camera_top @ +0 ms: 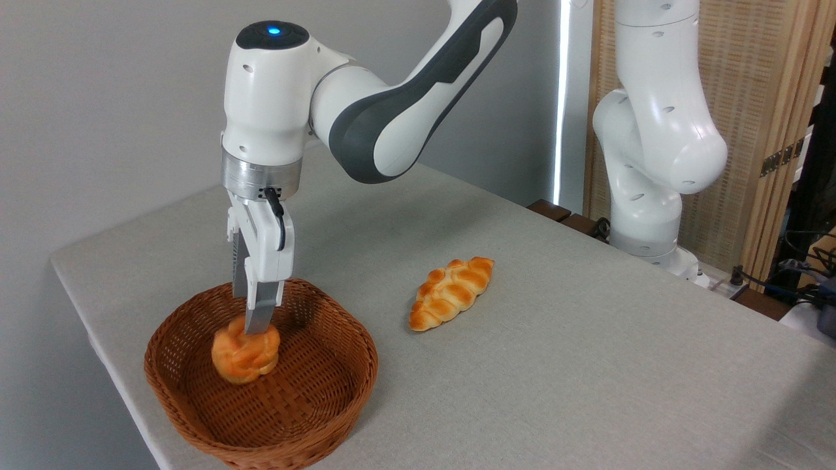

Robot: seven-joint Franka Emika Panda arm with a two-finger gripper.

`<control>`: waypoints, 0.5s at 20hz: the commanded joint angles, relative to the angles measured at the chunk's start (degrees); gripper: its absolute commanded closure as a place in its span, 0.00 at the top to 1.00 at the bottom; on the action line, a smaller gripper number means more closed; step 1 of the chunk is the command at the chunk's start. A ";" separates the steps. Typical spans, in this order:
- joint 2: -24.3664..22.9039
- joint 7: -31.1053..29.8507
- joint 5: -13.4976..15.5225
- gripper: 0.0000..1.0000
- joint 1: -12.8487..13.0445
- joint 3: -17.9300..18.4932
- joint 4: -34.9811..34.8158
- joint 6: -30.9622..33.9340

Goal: Put bread into the basket
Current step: 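Lower the bun into the basket and open the gripper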

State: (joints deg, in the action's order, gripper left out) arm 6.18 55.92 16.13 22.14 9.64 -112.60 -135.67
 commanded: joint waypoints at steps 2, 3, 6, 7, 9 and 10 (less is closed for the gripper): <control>0.06 -0.19 -0.75 1.00 0.19 0.20 0.54 -0.38; -0.11 -0.45 -0.75 1.00 0.19 0.29 0.54 -0.38; -1.78 -0.98 -0.49 1.00 -0.07 0.64 0.54 0.93; -2.65 -1.25 -0.31 1.00 -0.25 0.82 0.54 2.07; -4.76 -3.26 -0.40 1.00 -0.43 1.43 0.54 4.53; -5.82 -3.62 -0.40 1.00 -0.34 2.65 0.54 5.67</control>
State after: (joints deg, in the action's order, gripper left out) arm 4.53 54.77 16.14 21.88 10.31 -111.80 -134.27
